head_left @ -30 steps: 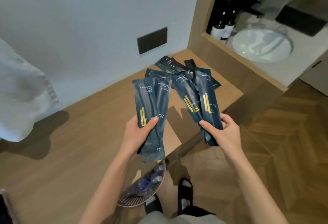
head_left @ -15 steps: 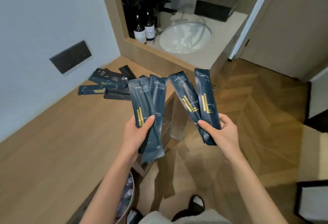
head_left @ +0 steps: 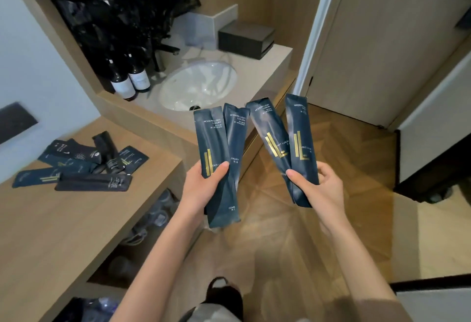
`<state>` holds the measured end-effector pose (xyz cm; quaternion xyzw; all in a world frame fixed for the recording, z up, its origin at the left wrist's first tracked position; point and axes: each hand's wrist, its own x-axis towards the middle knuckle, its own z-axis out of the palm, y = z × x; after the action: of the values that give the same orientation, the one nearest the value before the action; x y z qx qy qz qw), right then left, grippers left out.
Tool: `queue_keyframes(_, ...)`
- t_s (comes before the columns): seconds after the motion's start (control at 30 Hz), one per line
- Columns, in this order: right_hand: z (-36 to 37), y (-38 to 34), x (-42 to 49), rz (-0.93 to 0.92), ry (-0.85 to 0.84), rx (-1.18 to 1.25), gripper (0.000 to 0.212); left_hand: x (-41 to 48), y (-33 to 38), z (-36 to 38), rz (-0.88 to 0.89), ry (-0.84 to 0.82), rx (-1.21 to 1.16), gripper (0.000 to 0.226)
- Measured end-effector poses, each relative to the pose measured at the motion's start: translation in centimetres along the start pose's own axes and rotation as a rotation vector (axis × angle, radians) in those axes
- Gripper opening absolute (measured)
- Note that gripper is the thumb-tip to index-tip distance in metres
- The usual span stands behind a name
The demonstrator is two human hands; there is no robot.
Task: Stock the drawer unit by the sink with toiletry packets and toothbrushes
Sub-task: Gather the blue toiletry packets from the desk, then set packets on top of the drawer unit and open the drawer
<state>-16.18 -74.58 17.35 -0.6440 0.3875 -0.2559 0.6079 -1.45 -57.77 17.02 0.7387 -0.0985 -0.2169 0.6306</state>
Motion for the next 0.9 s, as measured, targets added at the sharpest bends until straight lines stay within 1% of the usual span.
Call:
queue_keyframes(0.1, -2.0, 0.2, 3.9, 0.005, 0.034, 0.011, 0.038, 3.1, 1.3, 4.0, 0.005, -0.043, 0.012, 0.009)
queue_keyframes(0.2, -3.4, 0.2, 8.9, -0.002, 0.051, 0.012, 0.046, 7.2, 2.0, 7.9, -0.003, -0.083, 0.021, 0.007)
queue_keyframes(0.27, -4.2, -0.1, 12.8, -0.007, 0.066, 0.013, 0.05, 10.4, 2.4, 10.6, -0.014, -0.095, 0.016, 0.015)
queue_keyframes(0.3, -4.6, -0.3, 14.8, -0.014, 0.07, 0.018, 0.05, 12.2, 2.7, 12.0, -0.014, -0.094, 0.005, 0.018)
queue_keyframes(0.43, -6.3, -1.9, 23.2, -0.012, 0.076, 0.039, 0.045, 19.5, 5.0, 17.6, 0.005, -0.1, -0.006, 0.016)
queue_keyframes(0.6, -8.4, -4.0, 34.0, -0.022, 0.107, 0.024, 0.044, 28.1, 8.3, 23.6, -0.036, -0.085, -0.143, 0.008)
queue_keyframes(0.73, -9.4, -5.1, 41.7, -0.019, 0.122, -0.006, 0.044, 33.6, 10.3, 26.8, -0.053, -0.065, -0.157, 0.011)
queue_keyframes(0.9, -9.6, -5.9, 51.3, -0.034, 0.064, -0.061, 0.047, 40.3, 10.7, 29.8, -0.079, 0.022, -0.219, 0.023)
